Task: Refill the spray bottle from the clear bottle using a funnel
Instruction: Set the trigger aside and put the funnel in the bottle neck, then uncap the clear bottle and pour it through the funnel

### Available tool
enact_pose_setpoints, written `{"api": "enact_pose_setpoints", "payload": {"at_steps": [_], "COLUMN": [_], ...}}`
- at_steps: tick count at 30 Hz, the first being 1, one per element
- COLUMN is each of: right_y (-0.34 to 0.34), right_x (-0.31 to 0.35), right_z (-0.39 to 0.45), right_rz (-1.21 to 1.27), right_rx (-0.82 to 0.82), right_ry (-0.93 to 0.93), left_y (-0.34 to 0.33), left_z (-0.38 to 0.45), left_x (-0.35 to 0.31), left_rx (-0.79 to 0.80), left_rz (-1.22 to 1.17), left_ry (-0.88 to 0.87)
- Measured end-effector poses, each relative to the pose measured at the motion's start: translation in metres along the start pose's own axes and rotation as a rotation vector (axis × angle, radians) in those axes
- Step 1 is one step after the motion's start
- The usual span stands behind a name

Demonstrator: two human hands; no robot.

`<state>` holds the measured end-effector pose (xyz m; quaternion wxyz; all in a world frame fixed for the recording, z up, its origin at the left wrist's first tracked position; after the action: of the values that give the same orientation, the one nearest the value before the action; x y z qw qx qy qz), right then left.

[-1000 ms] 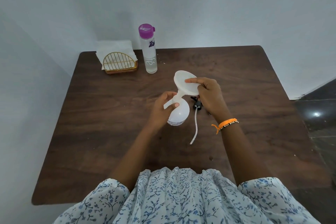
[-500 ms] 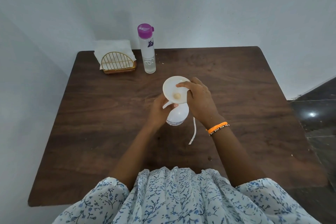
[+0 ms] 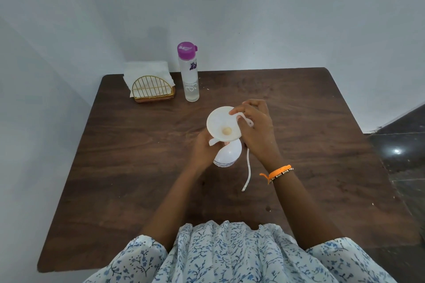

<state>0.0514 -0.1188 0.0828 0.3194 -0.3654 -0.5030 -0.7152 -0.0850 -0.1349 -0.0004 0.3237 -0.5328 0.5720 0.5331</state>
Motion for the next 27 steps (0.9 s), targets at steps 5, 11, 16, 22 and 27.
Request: {"api": "enact_pose_setpoints", "payload": {"at_steps": [5, 11, 16, 22, 27], "right_y": [0.007, 0.004, -0.017, -0.071, -0.122], "right_x": [0.002, -0.006, -0.014, -0.020, -0.022], "right_z": [0.009, 0.027, 0.067, 0.116, 0.152], "right_rz": [0.116, 0.213, 0.276, 0.242, 0.134], "right_rx": [-0.033, -0.033, 0.157, 0.357, 0.445], "right_ry": [-0.033, -0.115, -0.097, -0.075, -0.085], "left_y": [0.003, 0.016, 0.031, 0.044, 0.051], "left_z": [0.002, 0.009, 0.024, 0.061, 0.095], "left_x": [-0.006, -0.003, -0.005, -0.010, -0.012], "left_rx": [0.013, -0.044, -0.061, -0.155, -0.220], "left_rz": [-0.041, 0.017, -0.013, -0.011, -0.079], "left_ry": [-0.013, -0.004, 0.036, 0.039, 0.094]}}
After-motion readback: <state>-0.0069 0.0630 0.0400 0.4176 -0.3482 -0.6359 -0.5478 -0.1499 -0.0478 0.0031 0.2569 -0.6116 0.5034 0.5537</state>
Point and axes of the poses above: each hand's wrist, its own z-axis towards the middle knuckle, its own y-axis out of the back of the hand, x = y × z, the point moved 6 cm from there along z, towards the middle knuckle, and after that the axes turned 10 degrees about -x, right-handed, at the moved point
